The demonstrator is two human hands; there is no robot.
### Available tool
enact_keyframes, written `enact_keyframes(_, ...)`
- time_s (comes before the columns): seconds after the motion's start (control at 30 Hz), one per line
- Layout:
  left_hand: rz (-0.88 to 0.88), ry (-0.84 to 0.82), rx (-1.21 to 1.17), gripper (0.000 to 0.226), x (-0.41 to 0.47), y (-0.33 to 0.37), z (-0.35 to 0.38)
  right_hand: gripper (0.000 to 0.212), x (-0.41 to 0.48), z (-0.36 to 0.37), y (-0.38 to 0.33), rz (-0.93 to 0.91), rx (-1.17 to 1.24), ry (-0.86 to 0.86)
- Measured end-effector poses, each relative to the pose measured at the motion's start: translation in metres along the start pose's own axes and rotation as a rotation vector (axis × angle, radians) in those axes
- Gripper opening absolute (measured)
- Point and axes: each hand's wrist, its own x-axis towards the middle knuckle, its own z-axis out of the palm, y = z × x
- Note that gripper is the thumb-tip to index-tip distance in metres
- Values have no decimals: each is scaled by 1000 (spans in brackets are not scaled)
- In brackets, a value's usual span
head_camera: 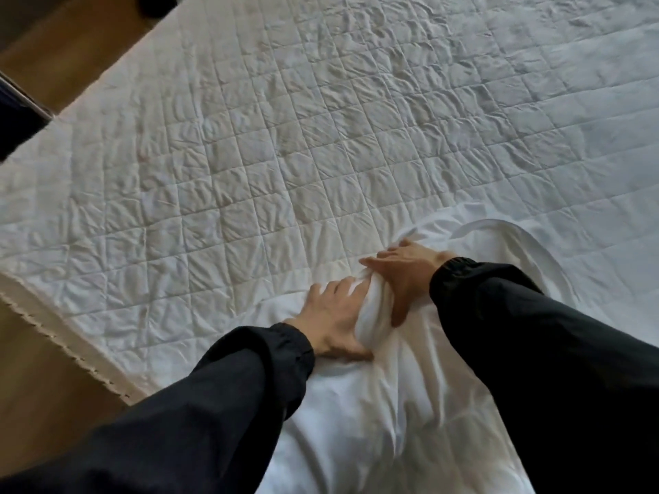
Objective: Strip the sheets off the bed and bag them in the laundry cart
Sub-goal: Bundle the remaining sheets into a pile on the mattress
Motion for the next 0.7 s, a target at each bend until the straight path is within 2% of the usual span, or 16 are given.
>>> enact_keyframes(0.07, -30, -37, -83, 134, 0, -8, -6, 120, 0, 3, -1, 21, 7, 36)
enact_keyframes(0.2, -260, -224, -233, 152, -9, -40, -12, 77, -16, 6, -9, 7, -83, 184)
enact_keyframes(0.3, -271, -260, -246, 151, -14, -39, -6, 71, -27, 7, -10, -35, -58, 119)
enact_keyframes(0.37, -247, -217, -229, 140, -11, -33, -3, 76, -27, 6, -4, -61, -45, 19)
enact_keyframes(0.43, -230, -147, -216, 114, -7, -32, -2, 86, -22, 4, 0, -62, -56, -83)
enact_keyframes(0.5, -222, -112, -198, 95, -5, -33, 2, 80, -14, 3, 2, -57, -6, -104)
enact_keyframes(0.7, -229, -90, -256, 87, 4, -40, 13, 73, -4, 5, -7, 26, 11, -20)
